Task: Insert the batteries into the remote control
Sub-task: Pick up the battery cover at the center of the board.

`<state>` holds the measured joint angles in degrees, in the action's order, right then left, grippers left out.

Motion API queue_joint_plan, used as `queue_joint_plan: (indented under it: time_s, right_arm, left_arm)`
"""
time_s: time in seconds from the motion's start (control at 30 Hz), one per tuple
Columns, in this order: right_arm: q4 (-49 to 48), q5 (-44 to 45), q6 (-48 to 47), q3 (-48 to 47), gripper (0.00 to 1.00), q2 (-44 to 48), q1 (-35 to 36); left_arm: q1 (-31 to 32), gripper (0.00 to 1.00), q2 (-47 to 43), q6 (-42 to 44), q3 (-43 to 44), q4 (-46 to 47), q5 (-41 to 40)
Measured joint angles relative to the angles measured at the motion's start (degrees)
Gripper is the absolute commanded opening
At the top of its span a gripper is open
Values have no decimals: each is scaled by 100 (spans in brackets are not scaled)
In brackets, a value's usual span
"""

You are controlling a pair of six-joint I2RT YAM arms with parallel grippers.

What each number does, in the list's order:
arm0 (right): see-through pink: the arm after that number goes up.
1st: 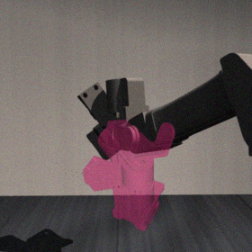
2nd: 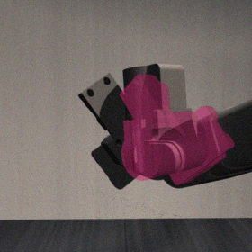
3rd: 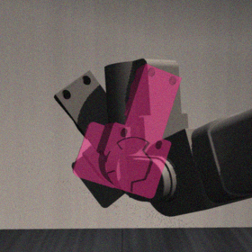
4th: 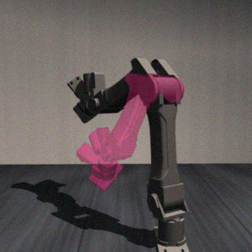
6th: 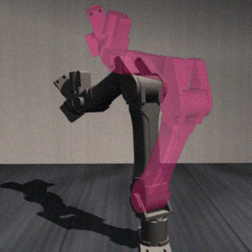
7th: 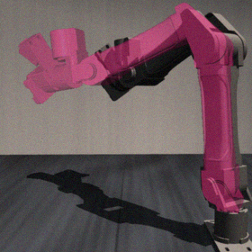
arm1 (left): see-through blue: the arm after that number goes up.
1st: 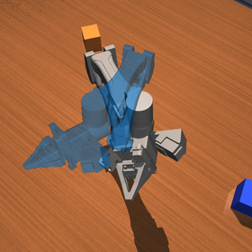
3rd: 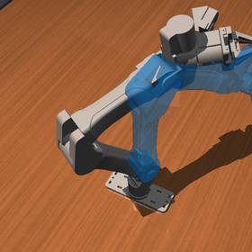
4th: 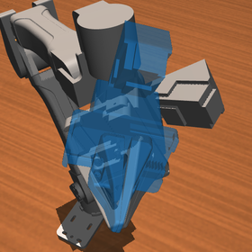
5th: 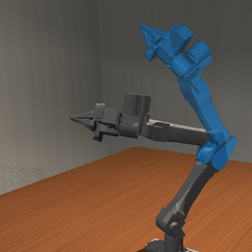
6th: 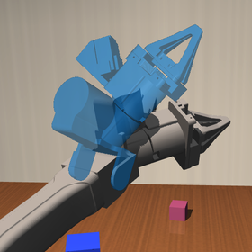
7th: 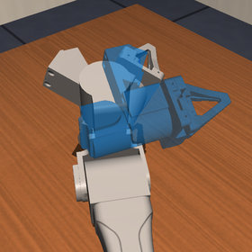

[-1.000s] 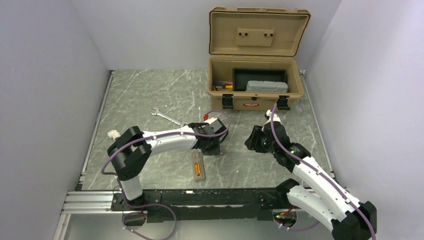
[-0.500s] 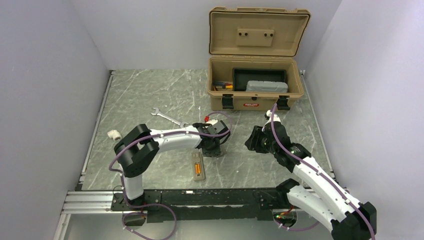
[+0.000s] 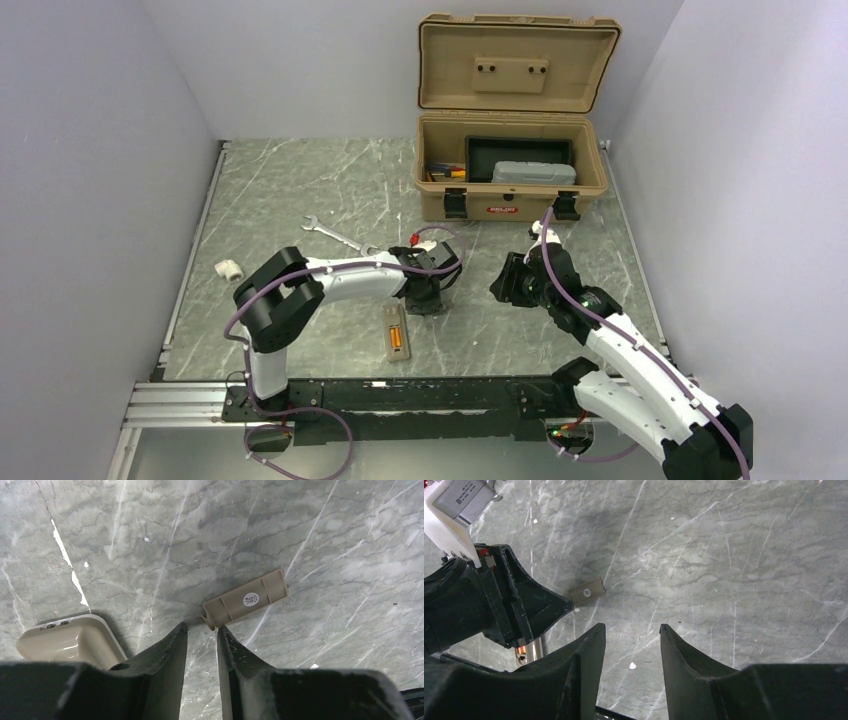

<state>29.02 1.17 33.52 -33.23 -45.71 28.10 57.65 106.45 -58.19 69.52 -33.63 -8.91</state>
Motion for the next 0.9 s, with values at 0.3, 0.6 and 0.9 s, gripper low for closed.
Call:
queue_joint_plan:
  time_s: [0.3,0.6,0.9]
  right_arm:
    - [98,-2,-57,0,48,0,-17]
    - [98,-20,-57,0,47,11,-28]
    - [98,-22,-92,0,47,11,-28]
  left_arm:
    - [4,32,66,2,90,-9,0]
    - [4,23,109,0,142,-7,-2]
    - [4,15,118,0,142,-4,-2]
